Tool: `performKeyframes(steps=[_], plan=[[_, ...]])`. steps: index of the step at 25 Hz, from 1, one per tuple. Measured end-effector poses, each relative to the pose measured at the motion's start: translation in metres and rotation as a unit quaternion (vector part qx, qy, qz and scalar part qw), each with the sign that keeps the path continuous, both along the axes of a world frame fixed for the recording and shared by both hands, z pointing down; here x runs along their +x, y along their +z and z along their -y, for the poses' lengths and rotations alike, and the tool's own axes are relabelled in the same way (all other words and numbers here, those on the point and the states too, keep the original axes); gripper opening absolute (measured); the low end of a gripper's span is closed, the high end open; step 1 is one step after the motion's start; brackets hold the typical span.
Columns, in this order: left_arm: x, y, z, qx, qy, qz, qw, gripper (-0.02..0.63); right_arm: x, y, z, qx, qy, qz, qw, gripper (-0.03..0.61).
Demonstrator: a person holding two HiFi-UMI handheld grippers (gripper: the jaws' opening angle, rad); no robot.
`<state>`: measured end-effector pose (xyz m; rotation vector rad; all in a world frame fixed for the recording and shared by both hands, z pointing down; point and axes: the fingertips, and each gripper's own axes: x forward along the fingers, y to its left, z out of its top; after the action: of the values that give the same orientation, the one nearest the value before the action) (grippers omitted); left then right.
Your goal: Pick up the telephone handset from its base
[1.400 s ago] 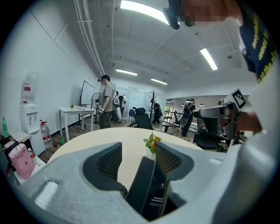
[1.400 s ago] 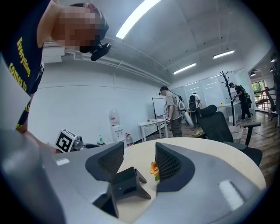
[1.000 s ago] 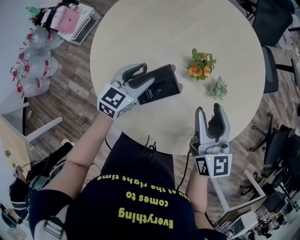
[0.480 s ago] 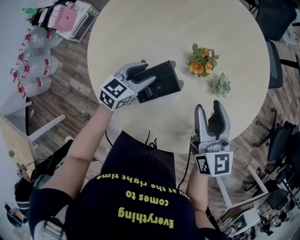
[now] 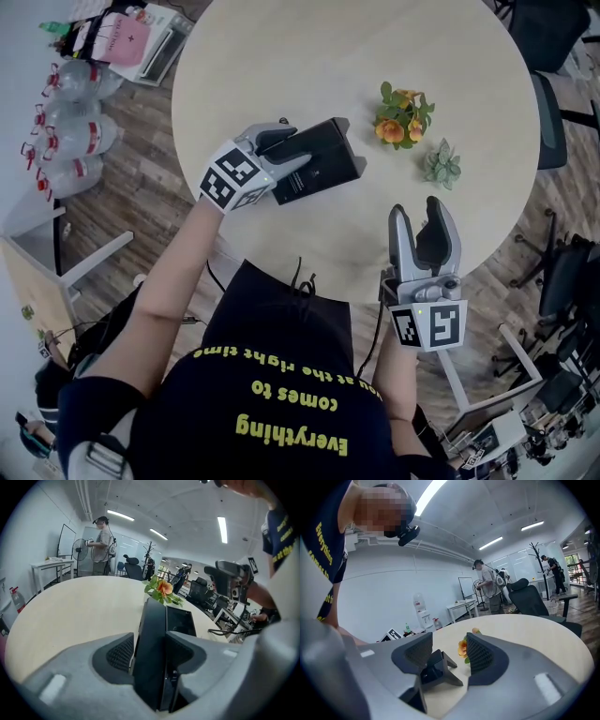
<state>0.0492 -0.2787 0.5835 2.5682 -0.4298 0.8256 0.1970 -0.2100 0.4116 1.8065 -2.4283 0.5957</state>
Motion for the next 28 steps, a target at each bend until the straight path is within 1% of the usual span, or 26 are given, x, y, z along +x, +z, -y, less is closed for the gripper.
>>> performKeyframes(steps=[2, 5, 9, 10, 11, 13, 21, 28], plan=[[0.001, 0.001, -0.002, -0.006, 0.010, 0.004, 0.9999, 0.202, 0.001, 0.000, -0.001, -0.001, 0.001, 0.000, 1.000, 0.224], [0.002, 0.000, -0.003, -0.004, 0.013, 0.010, 0.9999, 0.196, 0.000, 0.000, -0.001, 0.000, 0.001, 0.000, 1.000, 0.224], [0.001, -0.001, -0.004, 0.016, 0.020, 0.032, 0.9992, 0.175, -0.003, -0.003, 0.000, 0.004, 0.000, 0.000, 1.000, 0.221], [-0.001, -0.002, -0.003, 0.022, 0.022, 0.038, 0.9988, 0.164, -0.004, -0.003, 0.000, 0.004, 0.000, -0.001, 1.000, 0.221], [-0.002, -0.003, -0.003, 0.028, 0.023, 0.043, 0.9984, 0.136, -0.005, -0.004, 0.000, 0.005, 0.000, -0.001, 1.000, 0.221], [-0.005, -0.004, -0.004, 0.034, 0.022, 0.047, 0.9981, 0.120, -0.006, -0.006, -0.001, 0.008, -0.001, -0.002, 1.000, 0.221], [-0.010, -0.016, -0.006, 0.039, 0.003, 0.040, 0.9984, 0.083, -0.007, -0.016, -0.004, 0.018, 0.002, -0.006, 1.000, 0.218], [-0.023, -0.038, -0.004, 0.046, -0.047, 0.008, 0.9978, 0.078, -0.006, -0.029, -0.009, 0.036, 0.001, -0.015, 0.999, 0.212]])
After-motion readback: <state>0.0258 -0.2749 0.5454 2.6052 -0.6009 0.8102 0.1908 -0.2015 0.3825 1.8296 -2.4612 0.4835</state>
